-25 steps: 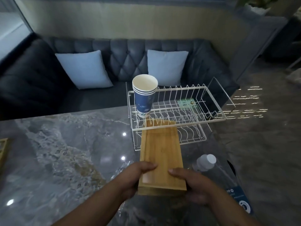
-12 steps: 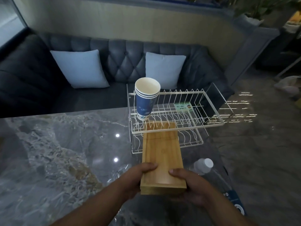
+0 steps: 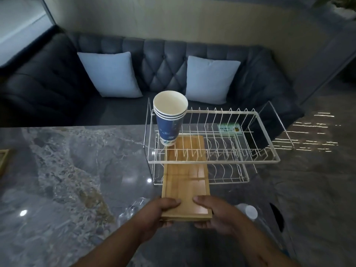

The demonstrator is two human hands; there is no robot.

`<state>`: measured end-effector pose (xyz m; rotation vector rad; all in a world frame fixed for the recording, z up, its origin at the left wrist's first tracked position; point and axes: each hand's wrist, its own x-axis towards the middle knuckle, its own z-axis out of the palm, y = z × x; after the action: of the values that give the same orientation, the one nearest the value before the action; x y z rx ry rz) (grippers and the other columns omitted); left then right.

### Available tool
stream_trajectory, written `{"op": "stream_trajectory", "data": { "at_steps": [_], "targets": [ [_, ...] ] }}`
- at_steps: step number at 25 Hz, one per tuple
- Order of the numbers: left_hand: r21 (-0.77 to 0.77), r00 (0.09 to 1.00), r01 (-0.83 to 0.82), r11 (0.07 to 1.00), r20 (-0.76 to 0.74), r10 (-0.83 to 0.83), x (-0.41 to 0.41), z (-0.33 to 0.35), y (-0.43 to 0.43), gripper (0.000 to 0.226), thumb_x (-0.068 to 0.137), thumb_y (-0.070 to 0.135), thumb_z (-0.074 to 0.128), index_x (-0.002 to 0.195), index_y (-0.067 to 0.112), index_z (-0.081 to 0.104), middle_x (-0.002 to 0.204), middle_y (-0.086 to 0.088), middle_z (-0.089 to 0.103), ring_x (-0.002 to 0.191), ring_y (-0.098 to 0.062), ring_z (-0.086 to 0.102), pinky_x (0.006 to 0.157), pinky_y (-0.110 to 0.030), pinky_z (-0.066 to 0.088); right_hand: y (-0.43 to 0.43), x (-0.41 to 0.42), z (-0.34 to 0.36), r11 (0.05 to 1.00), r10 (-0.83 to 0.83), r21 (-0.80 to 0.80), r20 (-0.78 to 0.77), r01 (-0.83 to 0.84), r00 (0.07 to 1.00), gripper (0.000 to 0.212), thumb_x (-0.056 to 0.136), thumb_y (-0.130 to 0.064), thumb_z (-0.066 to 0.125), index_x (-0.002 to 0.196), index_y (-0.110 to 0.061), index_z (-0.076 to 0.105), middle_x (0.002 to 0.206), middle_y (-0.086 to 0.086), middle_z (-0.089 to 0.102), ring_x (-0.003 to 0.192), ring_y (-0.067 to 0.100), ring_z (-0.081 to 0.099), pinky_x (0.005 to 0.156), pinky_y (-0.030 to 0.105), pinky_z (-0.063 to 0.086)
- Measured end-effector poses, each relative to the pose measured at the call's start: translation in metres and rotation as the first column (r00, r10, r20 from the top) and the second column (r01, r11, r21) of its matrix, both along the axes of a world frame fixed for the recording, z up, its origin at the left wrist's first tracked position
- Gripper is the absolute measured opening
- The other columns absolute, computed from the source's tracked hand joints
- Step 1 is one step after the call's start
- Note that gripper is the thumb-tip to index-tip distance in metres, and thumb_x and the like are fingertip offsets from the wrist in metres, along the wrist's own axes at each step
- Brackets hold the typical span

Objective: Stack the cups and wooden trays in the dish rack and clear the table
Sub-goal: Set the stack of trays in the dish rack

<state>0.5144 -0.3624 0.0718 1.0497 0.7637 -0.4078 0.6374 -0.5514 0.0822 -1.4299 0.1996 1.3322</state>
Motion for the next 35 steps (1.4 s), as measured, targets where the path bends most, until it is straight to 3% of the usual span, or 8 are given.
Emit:
{"op": "stream_trajectory", "data": {
  "at_steps": [5,9,14,19,25,28,31,35],
  "targets": [
    [-0.002,0.999,-0.038,0.999,0.014,0.038,0.019,-0.011,0.009,0.067,0.055,0.046,0.085,0.113,0.013,0.074,0.091,-0.001,0.076,0.074,-0.013,0.069,0.067,-0.03,0.05,0.015,0.023,-0.015,1.0,-0.029,-0.007,0.018,0.03,0.999,0.064,0.068,-0.038,0.082,0.125,-0.014,0.064,0.107,0.009,0.078,0.103,0.028,0.069,0.082,0.044,0.056],
    [0.012,0.996,-0.08,0.997,0.049,0.079,0.029,-0.022,0.02,0.069,0.059,0.042,0.086,0.119,0.012,0.07,0.096,-0.004,0.074,0.08,-0.016,0.067,0.066,-0.03,0.051,0.026,0.036,-0.029,0.999,-0.028,0.017,0.039,0.028,0.999,0.067,0.066,-0.033,0.089,0.127,-0.019,0.063,0.104,0.002,0.08,0.106,0.025,0.069,0.088,0.045,0.053],
    [0.013,0.994,-0.099,0.995,0.058,0.098,0.04,-0.031,0.028,0.056,0.067,0.032,0.081,0.118,0.011,0.068,0.091,-0.003,0.074,0.077,-0.017,0.067,0.068,-0.032,0.052,0.035,0.051,-0.043,0.999,-0.011,0.039,0.036,0.01,0.999,0.067,0.066,-0.034,0.087,0.126,-0.014,0.064,0.102,0.003,0.078,0.101,0.023,0.07,0.082,0.042,0.054],
    [0.074,0.989,-0.145,0.987,0.036,0.143,0.046,-0.038,0.033,0.067,0.065,0.04,0.083,0.125,0.017,0.065,0.099,-0.001,0.075,0.09,-0.02,0.066,0.07,-0.032,0.049,0.042,0.06,-0.053,0.999,0.011,0.035,0.052,-0.013,0.999,0.07,0.065,-0.04,0.089,0.125,-0.014,0.067,0.108,0.006,0.078,0.103,0.025,0.07,0.081,0.041,0.055],
    [0.114,0.984,-0.174,0.978,-0.003,0.176,0.046,-0.045,0.038,0.073,0.056,0.052,0.087,0.119,0.02,0.069,0.096,0.004,0.08,0.096,-0.02,0.07,0.08,-0.037,0.051,0.049,0.061,-0.057,0.998,-0.055,-0.007,0.029,0.055,0.998,0.066,0.071,-0.032,0.09,0.128,-0.012,0.063,0.114,0.011,0.076,0.109,0.031,0.068,0.083,0.044,0.056],
    [0.13,0.986,-0.162,0.978,-0.018,0.166,0.046,-0.047,0.04,0.074,0.054,0.056,0.087,0.118,0.025,0.067,0.098,0.008,0.081,0.103,-0.022,0.07,0.084,-0.041,0.054,0.049,0.062,-0.054,0.998,-0.005,-0.06,0.037,0.008,0.999,0.068,0.068,-0.038,0.091,0.126,-0.019,0.061,0.118,0.008,0.075,0.112,0.029,0.067,0.083,0.045,0.055],
    [0.174,0.978,-0.205,0.963,0.004,0.207,0.047,-0.048,0.04,0.083,0.051,0.054,0.089,0.123,0.022,0.062,0.103,0.003,0.08,0.102,-0.024,0.073,0.082,-0.04,0.056,0.048,0.064,-0.052,0.992,0.07,-0.111,0.08,-0.06,0.994,0.07,0.063,-0.048,0.091,0.122,-0.024,0.062,0.118,0.005,0.075,0.111,0.027,0.068,0.083,0.043,0.058],
    [0.192,0.965,-0.26,0.946,0.01,0.263,0.045,-0.051,0.035,0.095,0.049,0.053,0.092,0.129,0.018,0.055,0.118,-0.006,0.073,0.104,-0.025,0.072,0.078,-0.037,0.058,0.047,0.059,-0.053,0.991,0.056,-0.127,0.191,-0.032,0.98,0.06,0.072,-0.048,0.086,0.121,-0.025,0.062,0.116,0.001,0.075,0.108,0.022,0.07,0.091,0.046,0.06]
  ]
}}
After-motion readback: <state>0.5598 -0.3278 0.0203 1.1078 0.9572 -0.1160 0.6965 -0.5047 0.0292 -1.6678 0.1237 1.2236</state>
